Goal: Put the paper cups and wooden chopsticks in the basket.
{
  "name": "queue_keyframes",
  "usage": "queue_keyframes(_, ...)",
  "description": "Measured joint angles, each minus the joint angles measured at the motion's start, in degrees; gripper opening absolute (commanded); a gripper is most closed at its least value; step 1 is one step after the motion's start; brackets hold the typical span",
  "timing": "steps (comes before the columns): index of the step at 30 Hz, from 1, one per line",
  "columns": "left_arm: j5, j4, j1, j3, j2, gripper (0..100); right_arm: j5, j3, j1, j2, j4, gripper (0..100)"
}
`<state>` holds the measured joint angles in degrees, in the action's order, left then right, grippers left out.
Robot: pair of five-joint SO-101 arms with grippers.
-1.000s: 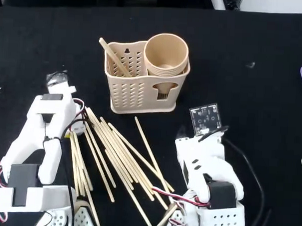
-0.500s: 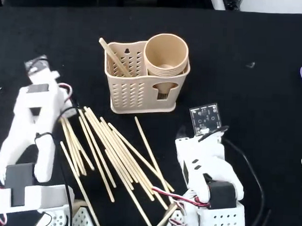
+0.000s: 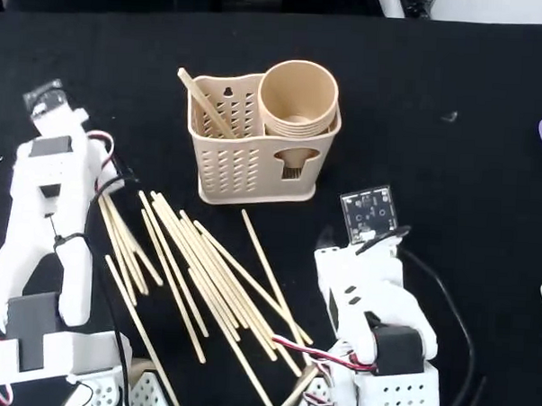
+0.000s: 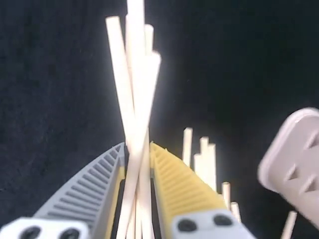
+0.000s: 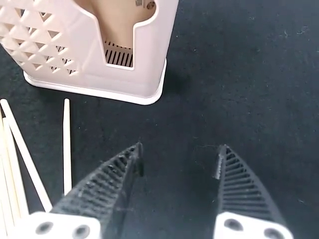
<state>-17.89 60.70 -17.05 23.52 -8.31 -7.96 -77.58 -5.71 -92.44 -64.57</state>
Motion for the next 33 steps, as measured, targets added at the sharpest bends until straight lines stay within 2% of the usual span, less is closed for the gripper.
queue_keyframes(8,-0.2,9.9,0.7,-10.6,0.0,3,0.0,0.0,0.0,0.0,0.0,24.3)
queue_keyframes(13,2.6,11.0,1.4,-12.7,-1.5,3,0.0,0.0,0.0,0.0,0.0,24.3)
queue_keyframes(18,9.2,7.7,2.7,-11.5,-7.9,3,0.0,0.0,0.0,0.0,0.0,24.3)
queue_keyframes(22,11.7,3.1,2.7,-6.6,-14.2,3,0.0,0.0,0.0,0.0,0.0,24.3)
queue_keyframes(33,11.1,-10.9,5.2,9.1,-31.3,3,0.0,-0.1,0.0,0.0,0.0,24.3)
